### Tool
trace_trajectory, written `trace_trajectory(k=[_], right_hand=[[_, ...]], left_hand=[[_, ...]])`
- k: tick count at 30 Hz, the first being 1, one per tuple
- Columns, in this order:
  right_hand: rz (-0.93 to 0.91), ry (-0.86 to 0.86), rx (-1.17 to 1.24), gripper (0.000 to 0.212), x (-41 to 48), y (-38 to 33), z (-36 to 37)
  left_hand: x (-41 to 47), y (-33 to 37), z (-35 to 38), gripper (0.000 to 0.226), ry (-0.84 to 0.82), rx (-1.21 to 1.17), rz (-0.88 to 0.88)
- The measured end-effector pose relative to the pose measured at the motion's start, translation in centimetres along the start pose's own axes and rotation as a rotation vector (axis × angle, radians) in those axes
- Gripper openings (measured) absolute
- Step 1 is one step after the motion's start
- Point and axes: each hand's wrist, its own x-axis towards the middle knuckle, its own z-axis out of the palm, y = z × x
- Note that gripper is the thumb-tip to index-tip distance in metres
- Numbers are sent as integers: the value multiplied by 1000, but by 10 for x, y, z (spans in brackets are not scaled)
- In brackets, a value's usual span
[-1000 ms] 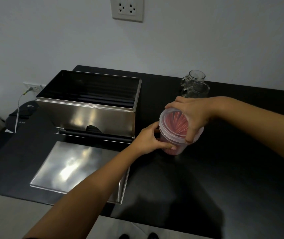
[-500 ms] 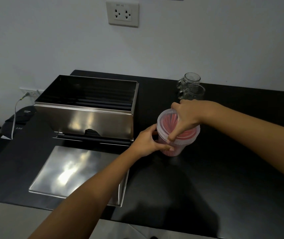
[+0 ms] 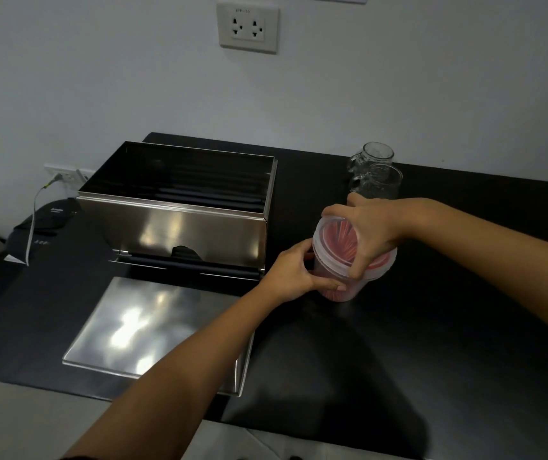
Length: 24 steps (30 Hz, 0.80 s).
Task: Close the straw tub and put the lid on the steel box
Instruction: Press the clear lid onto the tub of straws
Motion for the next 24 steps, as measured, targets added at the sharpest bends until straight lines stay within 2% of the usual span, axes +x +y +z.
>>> trace_trajectory(k=[9,18,24], right_hand=[[-51,-5,-36,111,0,5,0],[88,85,-27,107,0,-2,3],[91,107,-16,106,-2,-3,4]], left_hand=[[0,-1,3,85,-1,-13,19],[1,-5,6,86,7,-89,-18],[0,-4,7,83,10,-83,-8]])
